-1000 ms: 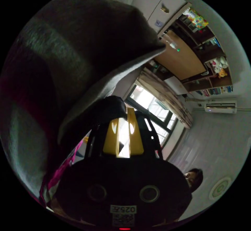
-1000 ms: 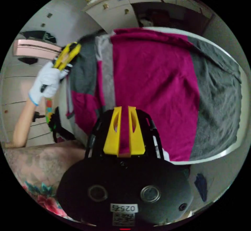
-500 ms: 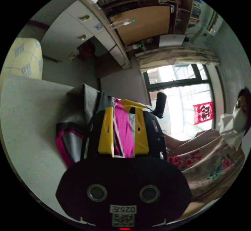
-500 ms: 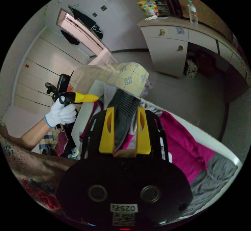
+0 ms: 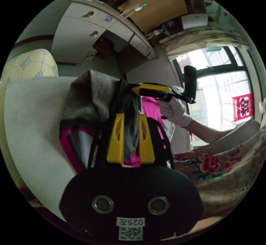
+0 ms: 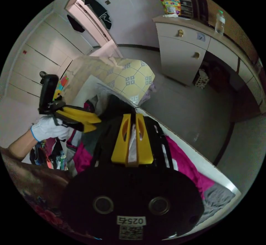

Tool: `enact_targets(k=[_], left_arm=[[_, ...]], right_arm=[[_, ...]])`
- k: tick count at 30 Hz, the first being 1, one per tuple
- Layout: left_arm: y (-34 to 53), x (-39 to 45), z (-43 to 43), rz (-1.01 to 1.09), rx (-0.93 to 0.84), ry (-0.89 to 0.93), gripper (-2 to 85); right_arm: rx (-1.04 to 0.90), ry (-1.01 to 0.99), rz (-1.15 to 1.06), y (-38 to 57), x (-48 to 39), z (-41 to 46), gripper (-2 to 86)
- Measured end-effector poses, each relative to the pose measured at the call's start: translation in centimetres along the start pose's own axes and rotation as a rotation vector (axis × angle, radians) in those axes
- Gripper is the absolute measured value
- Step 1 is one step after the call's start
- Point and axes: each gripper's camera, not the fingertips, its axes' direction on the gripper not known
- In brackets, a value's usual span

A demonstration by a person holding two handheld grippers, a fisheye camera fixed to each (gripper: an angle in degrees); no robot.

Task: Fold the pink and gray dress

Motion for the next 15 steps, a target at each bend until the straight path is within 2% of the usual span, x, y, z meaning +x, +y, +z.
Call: enact_targets(k=[4, 10, 15], left_arm=[[10.1, 1.8, 0.0, -0.058, 0.131, -0.031, 9.0], [27.2, 2.4, 1.8, -0.267, 0.238, -0.148, 15.5], [32.6, 2.4, 5.5, -0.232, 0.244, -0.095, 13.2]], right_arm=[[-0.019, -0.051, 0.053, -0.4, 2.7, 2.3, 7.6], [0.157, -0.161, 0.181, 2.1, 5.2, -1.0, 11.5], [0.157, -0.13, 0.295, 10.0, 5.0, -2.5, 10.9]])
